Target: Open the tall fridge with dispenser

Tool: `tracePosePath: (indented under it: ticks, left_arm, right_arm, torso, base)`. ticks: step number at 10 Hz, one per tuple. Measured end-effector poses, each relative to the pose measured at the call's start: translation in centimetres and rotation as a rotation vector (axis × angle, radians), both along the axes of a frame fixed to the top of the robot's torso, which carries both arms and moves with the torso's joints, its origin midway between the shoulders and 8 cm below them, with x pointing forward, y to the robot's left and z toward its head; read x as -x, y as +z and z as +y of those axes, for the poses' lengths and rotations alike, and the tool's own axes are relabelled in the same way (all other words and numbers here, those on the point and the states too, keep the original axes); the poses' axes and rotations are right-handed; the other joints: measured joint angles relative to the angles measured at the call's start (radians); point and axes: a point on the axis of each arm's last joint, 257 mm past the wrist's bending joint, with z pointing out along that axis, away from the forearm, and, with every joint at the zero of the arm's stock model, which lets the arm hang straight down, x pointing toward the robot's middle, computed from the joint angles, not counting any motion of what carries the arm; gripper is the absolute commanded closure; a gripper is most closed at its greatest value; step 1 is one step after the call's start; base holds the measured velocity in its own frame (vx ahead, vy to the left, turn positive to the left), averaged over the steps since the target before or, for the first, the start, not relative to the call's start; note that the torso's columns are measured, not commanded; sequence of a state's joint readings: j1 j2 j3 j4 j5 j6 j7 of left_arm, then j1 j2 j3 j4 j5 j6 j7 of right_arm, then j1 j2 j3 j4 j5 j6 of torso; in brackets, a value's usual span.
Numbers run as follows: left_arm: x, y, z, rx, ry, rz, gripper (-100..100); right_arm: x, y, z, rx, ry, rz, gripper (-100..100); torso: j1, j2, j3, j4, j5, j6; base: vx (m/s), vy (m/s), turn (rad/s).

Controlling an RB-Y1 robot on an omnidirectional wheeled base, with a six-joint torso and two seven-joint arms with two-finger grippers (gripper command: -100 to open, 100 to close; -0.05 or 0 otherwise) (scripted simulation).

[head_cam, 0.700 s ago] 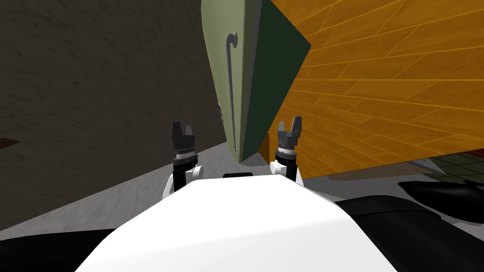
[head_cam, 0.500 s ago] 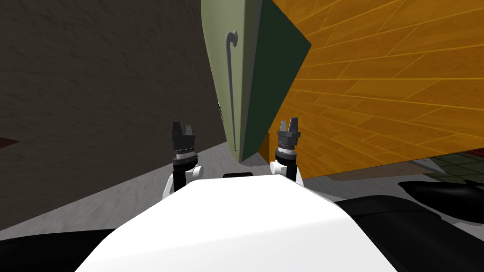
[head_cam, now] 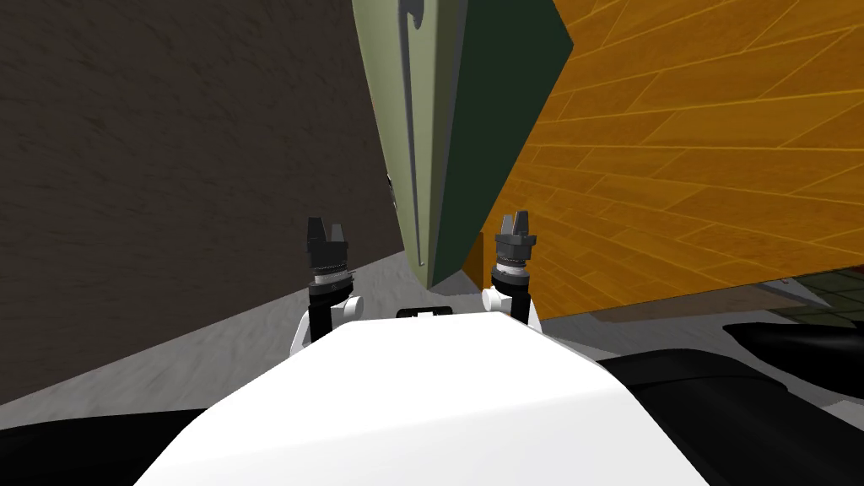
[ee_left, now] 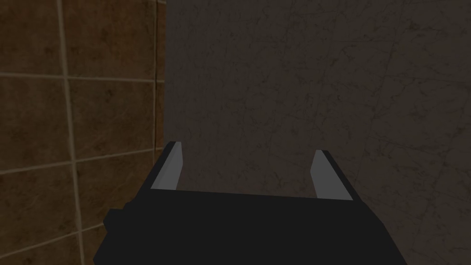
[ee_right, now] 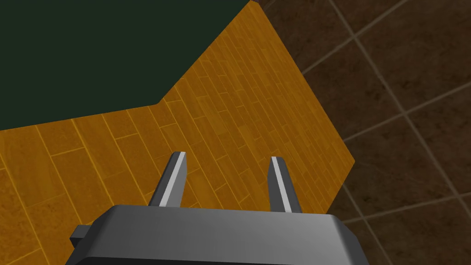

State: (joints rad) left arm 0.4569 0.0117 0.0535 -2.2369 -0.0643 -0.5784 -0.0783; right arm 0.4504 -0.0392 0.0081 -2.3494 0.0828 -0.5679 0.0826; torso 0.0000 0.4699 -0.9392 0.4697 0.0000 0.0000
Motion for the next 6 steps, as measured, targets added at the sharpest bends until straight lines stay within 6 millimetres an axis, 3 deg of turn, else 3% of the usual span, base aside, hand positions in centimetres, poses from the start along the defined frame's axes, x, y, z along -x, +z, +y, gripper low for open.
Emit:
tracePosePath:
  ticks: [2, 3, 6]
  left_arm:
    - [0.0, 0.0, 0.0, 0.000, 0.000, 0.000, 0]
    - [0.0, 0.0, 0.0, 0.000, 0.000, 0.000, 0]
    - [0.0, 0.0, 0.0, 0.000, 0.000, 0.001, 0]
  right_arm:
    - [0.0, 0.0, 0.0, 0.000, 0.000, 0.000, 0]
    - [0.0, 0.0, 0.0, 0.000, 0.000, 0.000, -100]
    - [-1.2, -1.3, 0.6, 0.075, 0.018, 0.060, -100]
  torso:
    - [0.000, 0.148, -0.295, 0.148, 0.000, 0.000]
    - [0.000, 0.221, -0.443, 0.221, 0.000, 0.000]
    - [0.002, 0.265, -0.537, 0.266, 0.001, 0.000]
  base:
    - [0.000, 0.000, 0.000]
    - [0.025, 0.014, -0.043]
    - [0.053, 0.059, -0.068]
